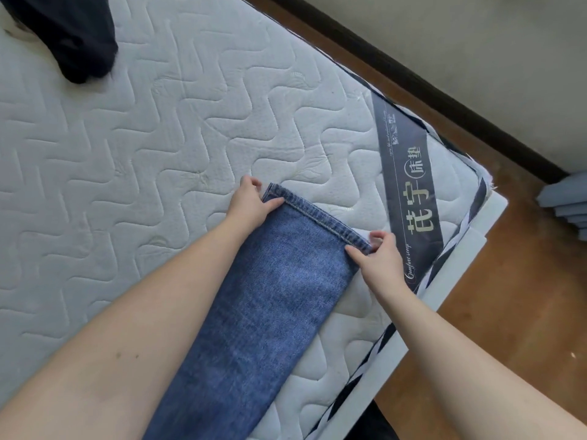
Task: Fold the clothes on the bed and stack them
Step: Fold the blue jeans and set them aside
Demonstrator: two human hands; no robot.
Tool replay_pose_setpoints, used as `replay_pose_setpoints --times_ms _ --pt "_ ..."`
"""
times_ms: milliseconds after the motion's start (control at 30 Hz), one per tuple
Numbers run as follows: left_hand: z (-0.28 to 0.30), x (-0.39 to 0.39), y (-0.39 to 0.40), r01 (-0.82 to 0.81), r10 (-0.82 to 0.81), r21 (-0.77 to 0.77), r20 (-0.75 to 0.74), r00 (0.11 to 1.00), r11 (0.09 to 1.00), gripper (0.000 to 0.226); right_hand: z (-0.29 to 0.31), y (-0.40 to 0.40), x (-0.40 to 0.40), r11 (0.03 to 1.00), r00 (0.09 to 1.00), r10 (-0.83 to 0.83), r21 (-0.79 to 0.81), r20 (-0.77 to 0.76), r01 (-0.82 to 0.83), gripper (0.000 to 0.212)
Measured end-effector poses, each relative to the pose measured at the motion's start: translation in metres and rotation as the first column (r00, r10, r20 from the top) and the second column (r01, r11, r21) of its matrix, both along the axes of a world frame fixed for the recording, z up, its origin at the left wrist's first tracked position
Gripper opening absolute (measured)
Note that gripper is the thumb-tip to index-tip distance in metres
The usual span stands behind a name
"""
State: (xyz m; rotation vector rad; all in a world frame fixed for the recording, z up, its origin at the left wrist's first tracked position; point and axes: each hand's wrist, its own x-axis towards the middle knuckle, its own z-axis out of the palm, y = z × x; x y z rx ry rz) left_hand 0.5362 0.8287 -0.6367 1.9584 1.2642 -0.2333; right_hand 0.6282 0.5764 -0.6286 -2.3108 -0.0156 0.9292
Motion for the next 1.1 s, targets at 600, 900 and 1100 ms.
replay_pose_setpoints --times_ms 600,900,1100 --pt "0.003 0.006 0.002 0.112 -0.12 0.099 0.07 0.99 0.989 0.035 -0.004 0.006 0.03 0.952 0.957 0.256 -0.207 0.133 -0.226 0.049" --pt "0.014 -0.153 -0.018 -0.013 -0.012 0.156 0.163 0.987 0.988 0.026 0.015 0.009 -0.043 0.968 0.913 0.247 -0.051 0.324 -0.244 0.029" --pt "0.016 -0.291 -0.045 -0.196 0.173 0.183 0.132 0.976 0.963 0.022 0.021 0.034 -0.123 0.885 0.855 0.437 0.033 0.279 -0.463 0.021"
